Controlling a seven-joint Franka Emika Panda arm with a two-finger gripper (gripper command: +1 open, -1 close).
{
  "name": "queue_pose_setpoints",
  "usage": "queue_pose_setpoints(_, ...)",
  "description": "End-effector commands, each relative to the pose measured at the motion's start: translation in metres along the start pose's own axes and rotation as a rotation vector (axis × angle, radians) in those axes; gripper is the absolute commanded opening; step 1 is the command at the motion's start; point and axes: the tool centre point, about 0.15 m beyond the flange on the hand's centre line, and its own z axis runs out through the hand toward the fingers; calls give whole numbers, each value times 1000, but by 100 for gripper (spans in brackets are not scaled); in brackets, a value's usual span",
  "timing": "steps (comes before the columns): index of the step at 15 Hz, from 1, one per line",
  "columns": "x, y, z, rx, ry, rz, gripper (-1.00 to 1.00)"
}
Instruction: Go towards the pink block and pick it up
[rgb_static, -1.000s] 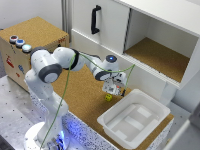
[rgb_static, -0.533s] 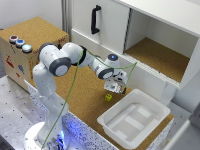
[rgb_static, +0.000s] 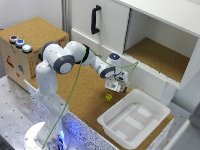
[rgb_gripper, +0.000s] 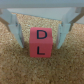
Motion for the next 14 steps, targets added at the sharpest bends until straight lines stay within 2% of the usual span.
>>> queue_pose_setpoints(1, -16, 12, -31, 15, 5, 98, -100)
queue_pose_setpoints(2, -21, 16, -40, 14, 8, 132, -100)
queue_pose_setpoints(4, -23, 22, -70, 13, 56, 170, -100)
queue_pose_setpoints(9, 11, 73, -186, -28, 288, 219, -100)
queue_pose_setpoints(12, 45, 111, -218, -41, 366, 261, -100)
queue_pose_setpoints(14, 76, 138, -235, -35, 393, 303, -100)
